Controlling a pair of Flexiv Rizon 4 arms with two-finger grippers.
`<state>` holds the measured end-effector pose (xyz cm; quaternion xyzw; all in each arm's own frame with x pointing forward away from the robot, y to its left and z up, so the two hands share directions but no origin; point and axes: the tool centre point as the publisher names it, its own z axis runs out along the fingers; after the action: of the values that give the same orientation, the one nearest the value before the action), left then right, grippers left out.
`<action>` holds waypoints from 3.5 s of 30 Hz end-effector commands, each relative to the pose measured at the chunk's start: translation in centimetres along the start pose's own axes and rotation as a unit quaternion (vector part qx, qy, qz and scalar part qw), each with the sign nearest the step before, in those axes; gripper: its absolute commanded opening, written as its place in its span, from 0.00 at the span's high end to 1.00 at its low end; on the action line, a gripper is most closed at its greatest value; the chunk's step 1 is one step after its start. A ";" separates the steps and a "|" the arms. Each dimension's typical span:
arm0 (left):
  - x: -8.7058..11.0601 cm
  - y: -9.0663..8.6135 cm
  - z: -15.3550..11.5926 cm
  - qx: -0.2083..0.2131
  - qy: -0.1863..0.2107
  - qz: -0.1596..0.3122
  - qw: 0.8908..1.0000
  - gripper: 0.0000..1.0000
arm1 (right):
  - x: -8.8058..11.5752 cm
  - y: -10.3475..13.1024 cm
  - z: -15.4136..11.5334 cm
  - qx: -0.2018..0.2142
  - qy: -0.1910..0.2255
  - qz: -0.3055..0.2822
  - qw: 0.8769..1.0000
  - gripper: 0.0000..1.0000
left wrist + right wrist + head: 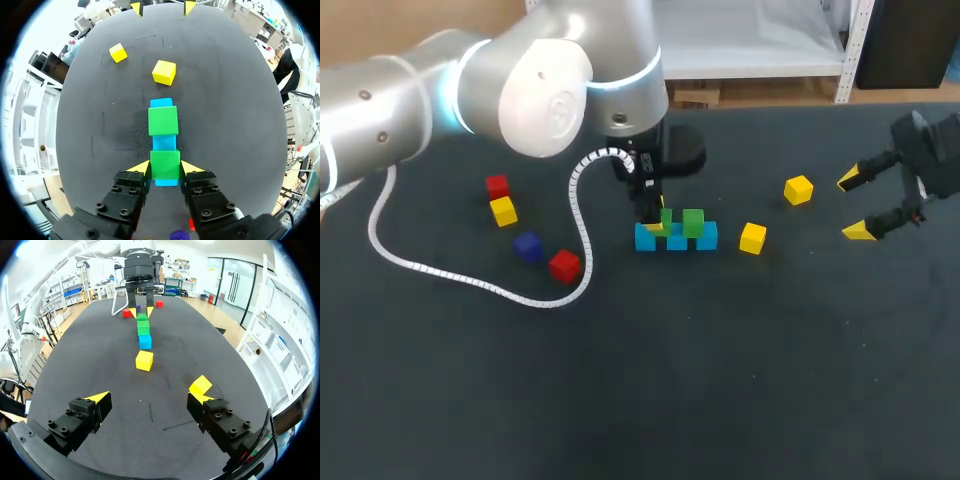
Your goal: Place the blue cubes, place green cubes on the blue cubes, place the yellow cubes on the green cubes, then place the red cubes on the yellow cubes, and place purple cube on the red cubes.
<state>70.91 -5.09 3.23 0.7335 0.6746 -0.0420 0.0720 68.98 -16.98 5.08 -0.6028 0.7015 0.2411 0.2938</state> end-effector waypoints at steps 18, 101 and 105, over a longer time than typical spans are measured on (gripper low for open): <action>0.1 0.3 0.2 0.005 0.000 -0.002 1.000 0.72 | 0.0 0.0 0.0 0.000 -0.001 0.000 1.000 0.00; 17.7 -9.3 -16.2 -0.002 -0.169 -0.015 0.986 0.00 | 0.0 0.0 0.0 0.000 -0.001 0.000 1.000 0.00; 18.3 -9.4 -16.7 -0.004 -0.169 -0.006 0.986 0.00 | 0.0 0.0 0.0 0.000 -0.001 0.000 1.000 0.00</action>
<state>63.03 15.71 16.13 0.7134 0.6614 -0.1535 0.1733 68.98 -16.98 5.08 -0.6028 0.7016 0.2411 0.2938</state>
